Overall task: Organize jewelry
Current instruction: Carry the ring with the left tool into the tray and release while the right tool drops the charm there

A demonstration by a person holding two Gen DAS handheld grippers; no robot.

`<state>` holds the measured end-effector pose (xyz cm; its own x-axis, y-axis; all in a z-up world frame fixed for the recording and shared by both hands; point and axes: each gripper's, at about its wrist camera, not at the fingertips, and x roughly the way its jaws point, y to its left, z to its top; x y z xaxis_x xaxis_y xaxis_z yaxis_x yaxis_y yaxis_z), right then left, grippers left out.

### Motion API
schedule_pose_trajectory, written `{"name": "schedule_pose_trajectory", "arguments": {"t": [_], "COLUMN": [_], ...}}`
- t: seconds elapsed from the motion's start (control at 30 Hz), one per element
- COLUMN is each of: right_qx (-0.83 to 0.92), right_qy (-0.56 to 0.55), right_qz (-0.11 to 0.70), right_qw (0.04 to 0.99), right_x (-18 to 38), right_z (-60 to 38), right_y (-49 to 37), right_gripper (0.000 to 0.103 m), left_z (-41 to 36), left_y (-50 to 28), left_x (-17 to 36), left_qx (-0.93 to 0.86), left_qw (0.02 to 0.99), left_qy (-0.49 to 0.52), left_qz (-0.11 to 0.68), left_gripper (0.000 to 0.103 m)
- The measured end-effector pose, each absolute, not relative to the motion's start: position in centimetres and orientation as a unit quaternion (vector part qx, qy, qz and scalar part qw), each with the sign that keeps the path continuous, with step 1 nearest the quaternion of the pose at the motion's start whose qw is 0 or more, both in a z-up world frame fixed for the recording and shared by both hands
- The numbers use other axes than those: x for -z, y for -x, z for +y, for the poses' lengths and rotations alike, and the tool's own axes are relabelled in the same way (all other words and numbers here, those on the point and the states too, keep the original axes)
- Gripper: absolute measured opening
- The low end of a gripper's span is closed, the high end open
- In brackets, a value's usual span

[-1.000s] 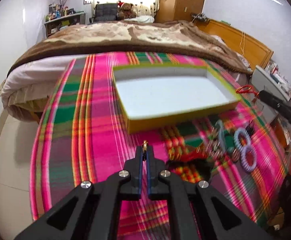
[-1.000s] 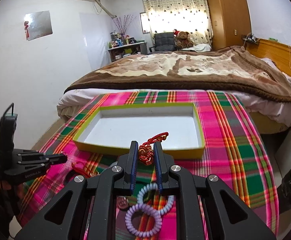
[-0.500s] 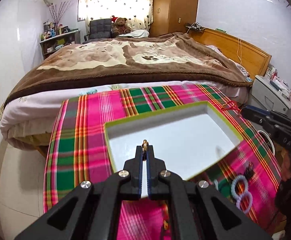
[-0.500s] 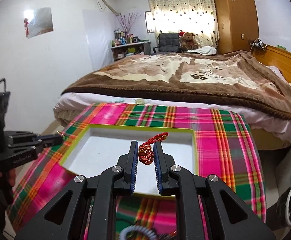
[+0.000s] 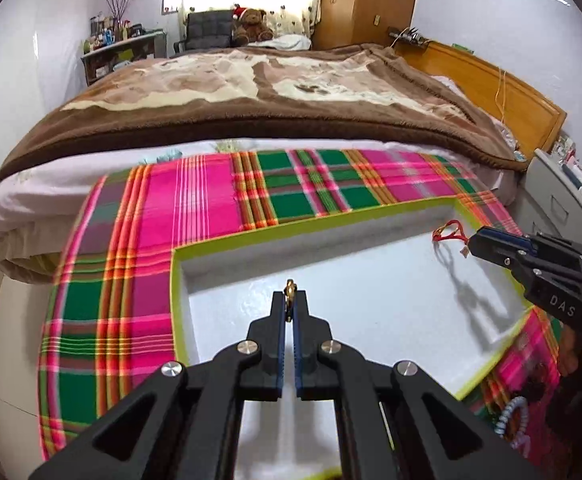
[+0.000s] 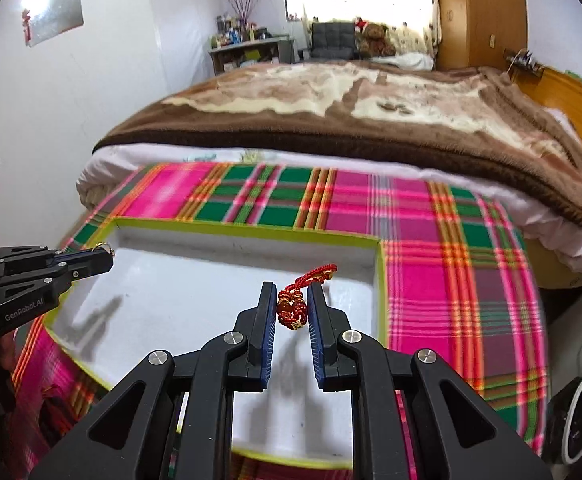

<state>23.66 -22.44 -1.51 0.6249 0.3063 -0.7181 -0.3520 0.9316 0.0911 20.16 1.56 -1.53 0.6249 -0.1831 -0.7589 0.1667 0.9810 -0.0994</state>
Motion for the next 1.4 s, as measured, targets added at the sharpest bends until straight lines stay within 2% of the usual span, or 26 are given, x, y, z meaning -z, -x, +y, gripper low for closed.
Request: {"name": "schedule_pose_trajectory", "arguments": {"t": [0.73,0.8,0.83,0.87,0.9,0.93,0.97,1.4], "right_qx": [-0.18,-0.178,-0.177,-0.178,-0.178,-0.177,-0.177,-0.19], "right_qy": [0.078,0.08,0.077,0.074,0.07,0.066,0.062,0.026], "right_qz": [0.436,0.435,0.432,0.429,0.425,0.42,0.415,0.354], "right_qw": [0.879,0.879,0.881,0.883,0.885,0.888,0.89,0.915], "right_x": [4.1,4.0,3.9,3.8,3.5,3.2,2.9,-1.6], "right_z": [-20.6,-20.5,-20.5,-20.6,-20.7,-20.9,-21.1,-22.9], "right_y": [-25.2,-25.2,-25.1,-25.0,-24.8,-24.6,-24.4,-17.7], "right_gripper": [0.016,0.017,0.018,0.025,0.038,0.046,0.052,0.052], "left_z": [2.1,2.1,2.1,2.1,2.1,2.2,2.3,3.9], "left_y": [-21.5,-21.5,-21.4,-21.3,-21.1,-20.8,-20.6,-13.8], "left_x": [3.8,3.6,3.5,3.3,3.0,2.7,2.4,-1.4], "left_qx": [0.095,0.101,0.105,0.107,0.108,0.107,0.108,0.127], "left_qw": [0.888,0.888,0.889,0.889,0.891,0.893,0.895,0.908], "left_qy": [0.028,0.032,0.038,0.042,0.043,0.045,0.051,0.074], "left_qz": [0.449,0.447,0.444,0.443,0.439,0.435,0.43,0.393], "left_gripper": [0.005,0.01,0.017,0.028,0.038,0.054,0.055,0.055]}}
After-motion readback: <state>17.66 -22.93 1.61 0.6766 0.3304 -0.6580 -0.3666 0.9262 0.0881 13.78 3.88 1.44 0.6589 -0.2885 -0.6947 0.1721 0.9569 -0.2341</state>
